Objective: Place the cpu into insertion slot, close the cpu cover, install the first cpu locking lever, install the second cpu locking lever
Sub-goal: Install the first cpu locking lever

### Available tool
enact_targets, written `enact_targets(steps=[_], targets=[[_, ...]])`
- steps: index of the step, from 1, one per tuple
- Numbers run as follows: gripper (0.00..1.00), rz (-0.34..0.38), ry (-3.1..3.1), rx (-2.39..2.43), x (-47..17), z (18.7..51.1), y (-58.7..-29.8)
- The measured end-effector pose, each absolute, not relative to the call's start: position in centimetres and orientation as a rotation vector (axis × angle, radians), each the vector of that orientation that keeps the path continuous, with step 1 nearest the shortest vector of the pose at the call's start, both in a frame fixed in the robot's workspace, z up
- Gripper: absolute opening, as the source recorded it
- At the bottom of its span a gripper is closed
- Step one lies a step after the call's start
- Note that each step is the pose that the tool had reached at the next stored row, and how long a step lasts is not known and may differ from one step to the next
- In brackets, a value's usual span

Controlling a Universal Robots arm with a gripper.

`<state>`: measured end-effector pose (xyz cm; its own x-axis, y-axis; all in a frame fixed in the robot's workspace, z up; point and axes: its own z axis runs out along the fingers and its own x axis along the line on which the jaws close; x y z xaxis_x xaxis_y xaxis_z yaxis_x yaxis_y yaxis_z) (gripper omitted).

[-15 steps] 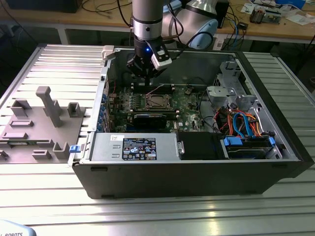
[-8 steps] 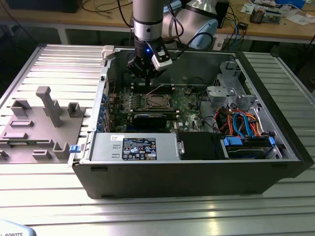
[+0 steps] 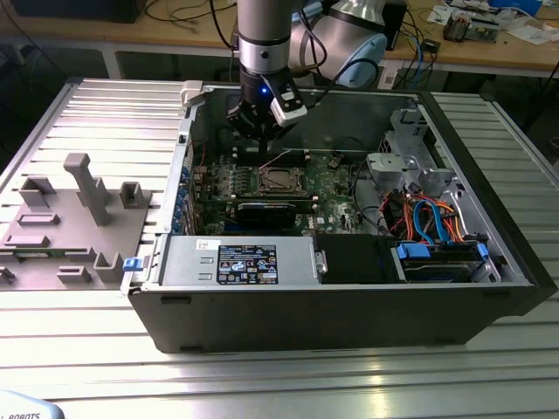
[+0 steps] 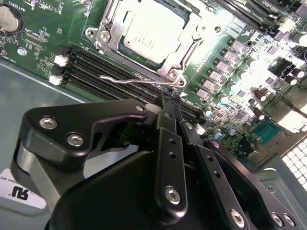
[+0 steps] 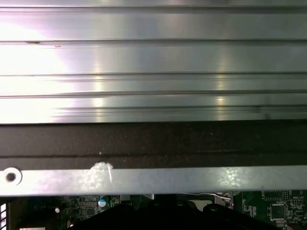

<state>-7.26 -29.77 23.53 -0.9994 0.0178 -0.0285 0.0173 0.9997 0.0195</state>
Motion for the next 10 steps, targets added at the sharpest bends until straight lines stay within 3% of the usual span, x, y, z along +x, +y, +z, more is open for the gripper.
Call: enact_targets(steps=[10], targets=[[0.11, 0.026, 3.113, 0.027, -6.95, 23.24, -29.67]])
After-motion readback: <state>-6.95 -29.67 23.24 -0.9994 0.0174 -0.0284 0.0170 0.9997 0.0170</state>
